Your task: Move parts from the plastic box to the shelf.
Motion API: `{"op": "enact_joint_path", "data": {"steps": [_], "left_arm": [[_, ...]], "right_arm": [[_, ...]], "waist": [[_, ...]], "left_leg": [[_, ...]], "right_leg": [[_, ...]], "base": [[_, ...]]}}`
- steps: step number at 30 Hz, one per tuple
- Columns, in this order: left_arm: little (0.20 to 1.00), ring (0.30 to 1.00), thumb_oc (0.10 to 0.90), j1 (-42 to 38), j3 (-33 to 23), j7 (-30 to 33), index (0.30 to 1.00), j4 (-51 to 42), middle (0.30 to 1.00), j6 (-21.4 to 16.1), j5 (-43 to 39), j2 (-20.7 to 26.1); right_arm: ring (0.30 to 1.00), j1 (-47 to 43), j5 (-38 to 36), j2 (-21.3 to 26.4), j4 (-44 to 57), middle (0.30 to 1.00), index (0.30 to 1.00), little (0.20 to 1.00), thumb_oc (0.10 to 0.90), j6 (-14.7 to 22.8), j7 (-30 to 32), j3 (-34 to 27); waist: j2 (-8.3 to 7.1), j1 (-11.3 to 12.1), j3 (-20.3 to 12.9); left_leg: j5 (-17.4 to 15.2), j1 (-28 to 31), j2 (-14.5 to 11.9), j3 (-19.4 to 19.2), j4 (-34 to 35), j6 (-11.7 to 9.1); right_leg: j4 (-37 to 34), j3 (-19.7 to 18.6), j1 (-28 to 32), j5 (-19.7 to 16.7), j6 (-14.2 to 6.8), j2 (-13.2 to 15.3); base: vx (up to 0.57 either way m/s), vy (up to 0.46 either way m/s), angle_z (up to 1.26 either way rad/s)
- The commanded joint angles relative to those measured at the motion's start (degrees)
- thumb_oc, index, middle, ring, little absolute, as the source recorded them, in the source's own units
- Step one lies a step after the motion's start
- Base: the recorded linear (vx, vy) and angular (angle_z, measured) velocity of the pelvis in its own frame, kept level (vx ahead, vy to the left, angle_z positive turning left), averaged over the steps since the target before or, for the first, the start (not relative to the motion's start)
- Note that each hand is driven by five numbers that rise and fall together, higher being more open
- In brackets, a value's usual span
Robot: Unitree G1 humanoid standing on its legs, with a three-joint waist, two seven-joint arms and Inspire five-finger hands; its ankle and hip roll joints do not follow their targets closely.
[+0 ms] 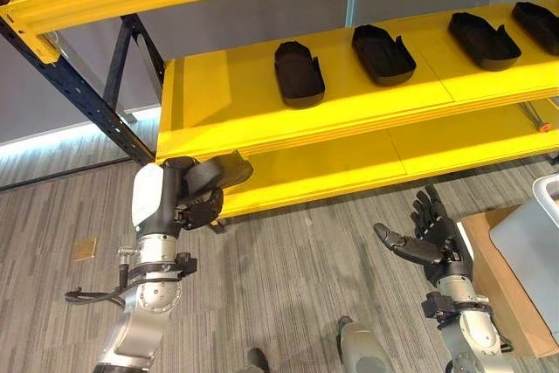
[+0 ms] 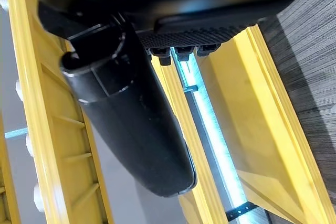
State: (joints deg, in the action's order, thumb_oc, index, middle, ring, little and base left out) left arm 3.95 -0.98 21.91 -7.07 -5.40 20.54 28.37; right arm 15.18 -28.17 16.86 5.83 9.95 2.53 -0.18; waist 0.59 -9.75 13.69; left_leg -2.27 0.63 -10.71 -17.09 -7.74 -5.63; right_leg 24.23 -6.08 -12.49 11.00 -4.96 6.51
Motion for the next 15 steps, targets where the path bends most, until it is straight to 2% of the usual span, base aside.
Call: {"op": "enact_joint_path", "data": {"steps": [1,9,15], "left_arm": [[0.3,0.3,0.4,-4.4,-4.77,4.87,0.3,-7.82,0.3,-4.82,-0.6,4.15],[0.3,0.3,0.4,-5.12,-5.7,5.71,0.3,-8.07,0.3,-3.99,-0.4,4.15],[0.3,0.3,0.4,-6.94,-6.91,7.4,0.3,-8.99,0.3,-3.6,-0.07,4.32]], "right_arm": [[1.0,-1.85,0.56,1.25,4.73,1.0,1.0,1.0,0.9,4.72,-1.07,-1.42],[1.0,-2.03,1.14,1.04,4.37,1.0,1.0,1.0,0.9,4.32,-0.95,-1.29],[1.0,-1.65,1.09,0.89,4.54,1.0,1.0,1.0,0.9,4.2,-0.89,-1.0]], "waist": [[-1.8,-1.23,-6.85],[-2.89,-1.01,-8.21],[-3.43,-0.78,-9.06]], "left_leg": [[-2.8,-4.31,-7.1,2.26,-9.51,-0.8],[-3.96,-3.21,-6.19,1.66,-9.34,-0.29],[-3.44,-2.95,-5.69,1.37,-8.07,-0.22]], "right_leg": [[-15.29,0.79,11.29,-6.14,-3.84,6.96],[-17.65,1.08,12.52,-7.67,-4.69,7.77],[-19.07,1.5,12.59,-9.11,-5.13,8.18]], "base": [[0.05,0.071,-0.06],[0.03,0.034,-0.06],[0.0,0.0,0.0]]}}
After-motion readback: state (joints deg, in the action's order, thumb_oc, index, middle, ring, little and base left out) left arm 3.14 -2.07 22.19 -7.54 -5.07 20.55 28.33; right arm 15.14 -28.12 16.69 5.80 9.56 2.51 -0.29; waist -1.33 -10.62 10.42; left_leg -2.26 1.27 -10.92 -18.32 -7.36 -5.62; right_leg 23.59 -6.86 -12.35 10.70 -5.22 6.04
